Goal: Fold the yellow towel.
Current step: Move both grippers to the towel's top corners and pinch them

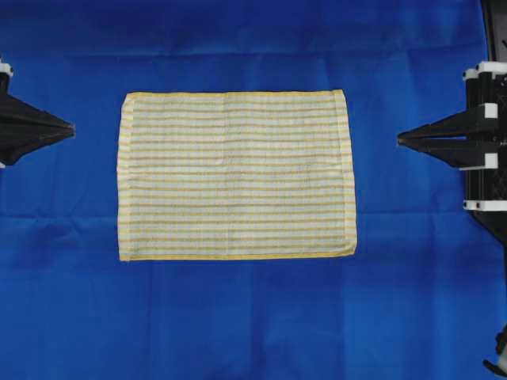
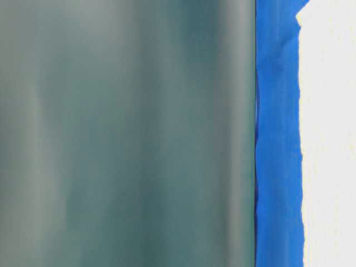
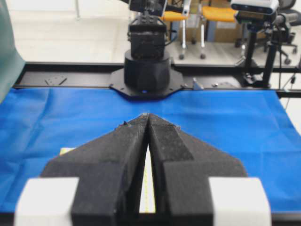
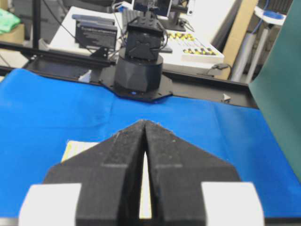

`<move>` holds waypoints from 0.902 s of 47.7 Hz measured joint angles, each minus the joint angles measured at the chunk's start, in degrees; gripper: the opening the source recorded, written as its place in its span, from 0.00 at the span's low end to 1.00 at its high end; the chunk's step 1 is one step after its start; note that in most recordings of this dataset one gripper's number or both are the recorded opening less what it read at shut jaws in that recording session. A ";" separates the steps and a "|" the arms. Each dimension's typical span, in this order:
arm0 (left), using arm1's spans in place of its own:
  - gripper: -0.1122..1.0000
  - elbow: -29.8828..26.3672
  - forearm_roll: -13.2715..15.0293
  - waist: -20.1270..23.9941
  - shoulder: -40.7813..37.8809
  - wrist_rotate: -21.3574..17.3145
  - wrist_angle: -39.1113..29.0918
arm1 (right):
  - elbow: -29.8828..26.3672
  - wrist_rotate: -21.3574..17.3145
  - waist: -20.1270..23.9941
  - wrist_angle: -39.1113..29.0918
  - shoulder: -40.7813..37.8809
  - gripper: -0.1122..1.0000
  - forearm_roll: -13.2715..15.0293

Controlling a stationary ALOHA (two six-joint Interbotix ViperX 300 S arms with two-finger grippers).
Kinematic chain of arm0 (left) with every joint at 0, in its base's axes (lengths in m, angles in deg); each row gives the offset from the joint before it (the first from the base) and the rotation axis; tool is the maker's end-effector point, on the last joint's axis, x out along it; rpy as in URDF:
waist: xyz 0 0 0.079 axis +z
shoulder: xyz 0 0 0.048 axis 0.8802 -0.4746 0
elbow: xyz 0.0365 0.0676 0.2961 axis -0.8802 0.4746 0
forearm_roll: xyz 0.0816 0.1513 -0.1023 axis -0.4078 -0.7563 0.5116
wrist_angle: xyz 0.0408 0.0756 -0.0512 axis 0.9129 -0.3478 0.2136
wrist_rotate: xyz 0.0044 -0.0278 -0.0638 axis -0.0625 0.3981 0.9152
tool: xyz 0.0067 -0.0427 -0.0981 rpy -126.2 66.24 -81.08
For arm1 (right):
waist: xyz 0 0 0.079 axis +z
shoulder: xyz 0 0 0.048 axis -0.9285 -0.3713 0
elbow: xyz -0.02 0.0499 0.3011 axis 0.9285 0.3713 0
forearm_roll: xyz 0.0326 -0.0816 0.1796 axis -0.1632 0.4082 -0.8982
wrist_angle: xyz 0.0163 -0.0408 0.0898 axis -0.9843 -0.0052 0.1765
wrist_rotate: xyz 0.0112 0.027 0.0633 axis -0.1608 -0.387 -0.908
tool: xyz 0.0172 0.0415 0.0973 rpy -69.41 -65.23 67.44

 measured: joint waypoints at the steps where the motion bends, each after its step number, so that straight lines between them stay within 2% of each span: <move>1: 0.10 0.00 0.09 0.18 0.00 -0.18 -0.18 | 0.00 0.00 -0.09 0.00 0.00 0.10 0.00; 5: 0.10 -0.09 1.41 1.41 0.00 -0.97 -1.67 | -0.26 -0.35 -1.05 -0.97 -0.79 0.10 0.00; 13: 0.10 0.00 1.76 4.66 -1.49 -1.32 -2.46 | -1.67 -1.67 -8.00 -5.63 -4.31 0.10 -2.11; 25: 0.11 0.26 1.93 12.39 -9.76 -1.05 -2.37 | -2.29 -3.60 -16.26 -7.03 -11.43 0.10 -3.25; 27: 0.14 0.26 1.93 13.27 -11.34 -0.88 -2.20 | -2.29 -3.96 -17.31 -7.12 -12.92 0.11 -3.25; 30: 0.25 0.35 1.93 14.50 -13.89 -0.88 -1.49 | -2.46 -4.22 -18.90 -7.29 -15.12 0.14 -3.25; 32: 0.37 0.53 1.93 15.38 -15.82 -0.79 -0.44 | -2.64 -4.39 -20.04 -7.29 -17.05 0.22 -3.34; 40: 0.81 0.79 2.11 17.84 -23.64 -0.79 4.04 | -3.34 -4.39 -23.38 -7.29 -24.17 0.68 -3.34; 43: 0.88 0.88 2.11 18.54 -26.54 -0.79 5.54 | -3.60 -4.31 -24.52 -7.21 -27.16 0.76 -3.34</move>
